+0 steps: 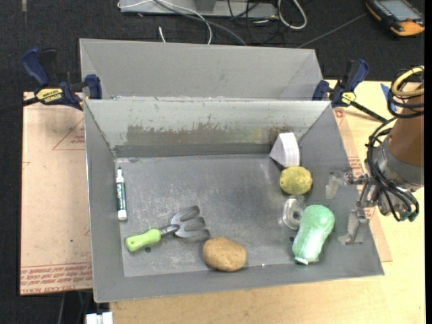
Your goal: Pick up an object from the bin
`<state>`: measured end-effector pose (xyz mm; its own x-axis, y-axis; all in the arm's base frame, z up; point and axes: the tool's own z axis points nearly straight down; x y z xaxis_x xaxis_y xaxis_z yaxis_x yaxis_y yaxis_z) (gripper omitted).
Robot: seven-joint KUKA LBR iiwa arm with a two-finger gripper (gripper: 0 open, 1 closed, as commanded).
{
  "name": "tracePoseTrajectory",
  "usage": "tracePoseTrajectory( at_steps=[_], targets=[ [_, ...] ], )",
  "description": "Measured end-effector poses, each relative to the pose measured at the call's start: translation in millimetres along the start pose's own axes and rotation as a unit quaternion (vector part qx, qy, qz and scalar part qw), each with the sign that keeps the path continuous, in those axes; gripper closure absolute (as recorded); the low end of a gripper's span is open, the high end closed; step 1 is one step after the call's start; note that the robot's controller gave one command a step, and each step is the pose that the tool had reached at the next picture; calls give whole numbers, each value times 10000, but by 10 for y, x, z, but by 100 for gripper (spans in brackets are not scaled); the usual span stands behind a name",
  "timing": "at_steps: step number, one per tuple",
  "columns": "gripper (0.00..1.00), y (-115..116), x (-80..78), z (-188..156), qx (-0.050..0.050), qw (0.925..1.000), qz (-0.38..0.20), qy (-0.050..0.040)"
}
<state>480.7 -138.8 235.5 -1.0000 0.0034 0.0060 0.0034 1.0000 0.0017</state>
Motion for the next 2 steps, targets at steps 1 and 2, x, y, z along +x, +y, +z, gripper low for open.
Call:
tracePoseTrajectory(
  at_steps=[1,2],
  targets=[
    [0,8,-18,-35,8,10000,-22,-36],
    [0,192,-408,780,-3,9725,-2327,-22]
  ],
)
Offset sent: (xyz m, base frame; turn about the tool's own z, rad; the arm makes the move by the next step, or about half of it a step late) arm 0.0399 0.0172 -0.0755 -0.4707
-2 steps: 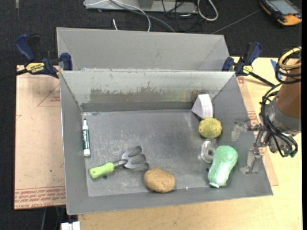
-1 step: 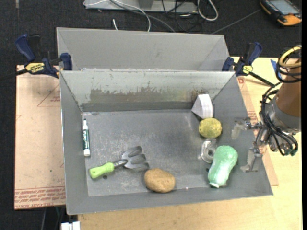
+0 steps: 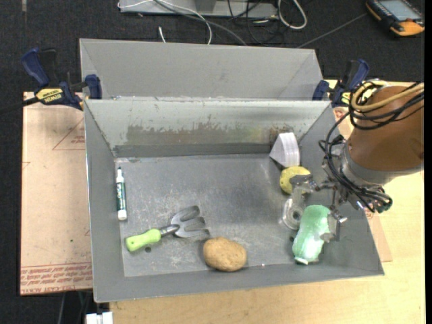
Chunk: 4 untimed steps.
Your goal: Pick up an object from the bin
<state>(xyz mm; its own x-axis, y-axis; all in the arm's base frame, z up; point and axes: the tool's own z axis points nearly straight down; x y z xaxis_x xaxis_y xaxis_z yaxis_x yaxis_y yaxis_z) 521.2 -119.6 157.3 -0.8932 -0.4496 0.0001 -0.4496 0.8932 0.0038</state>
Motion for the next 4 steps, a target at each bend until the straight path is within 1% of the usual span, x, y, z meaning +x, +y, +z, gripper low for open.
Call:
tracePoseTrajectory(
  at_steps=[1,2,3,4],
  targets=[
    [0,33,78,-16,30,9994,-333,-21],
    [0,-224,291,141,6,9994,343,-18],
    [0,-139,232,870,-60,9896,-1433,-64],
    [100,-189,122,833,50,9989,-466,-76]
  ],
)
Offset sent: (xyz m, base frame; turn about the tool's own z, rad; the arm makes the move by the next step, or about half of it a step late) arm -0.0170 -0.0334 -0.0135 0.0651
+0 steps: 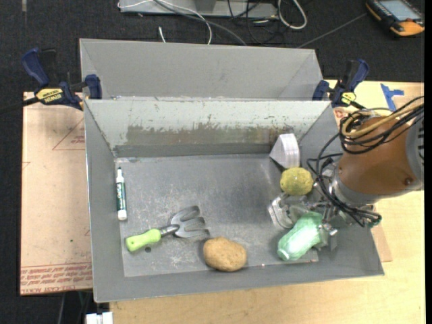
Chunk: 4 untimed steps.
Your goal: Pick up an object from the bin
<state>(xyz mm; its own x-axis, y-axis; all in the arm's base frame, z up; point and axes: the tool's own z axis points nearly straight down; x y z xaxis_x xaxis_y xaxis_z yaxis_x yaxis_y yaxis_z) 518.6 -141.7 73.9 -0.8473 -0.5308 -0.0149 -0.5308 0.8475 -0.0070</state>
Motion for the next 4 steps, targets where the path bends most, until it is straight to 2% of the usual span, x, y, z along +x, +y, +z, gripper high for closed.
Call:
tracePoseTrajectory(
  at_steps=[1,4],
  targets=[
    [100,0,-1,-2,0,10000,0,0],
    [100,5,-21,-593,-1,10000,4,-16]
  ],
)
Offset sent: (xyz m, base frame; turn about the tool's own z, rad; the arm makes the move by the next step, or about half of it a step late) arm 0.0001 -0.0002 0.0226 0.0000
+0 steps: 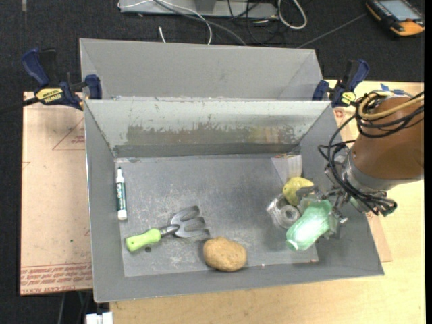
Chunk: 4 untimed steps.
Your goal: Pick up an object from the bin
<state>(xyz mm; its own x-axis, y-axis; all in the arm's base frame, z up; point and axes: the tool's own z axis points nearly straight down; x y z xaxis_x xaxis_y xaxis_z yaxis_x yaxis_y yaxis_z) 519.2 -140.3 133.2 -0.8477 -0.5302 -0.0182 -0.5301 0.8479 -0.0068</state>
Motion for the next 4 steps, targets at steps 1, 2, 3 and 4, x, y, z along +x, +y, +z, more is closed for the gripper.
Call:
tracePoseTrajectory(
  at_steps=[1,2,3,4],
  targets=[
    [100,14,3,-185,-27,10000,2,18],
    [100,17,-4,-535,-40,10000,5,24],
    [100,4,-25,-833,-9,10000,10,-9],
    [100,5,-32,-896,-13,10000,13,-12]
  ],
)
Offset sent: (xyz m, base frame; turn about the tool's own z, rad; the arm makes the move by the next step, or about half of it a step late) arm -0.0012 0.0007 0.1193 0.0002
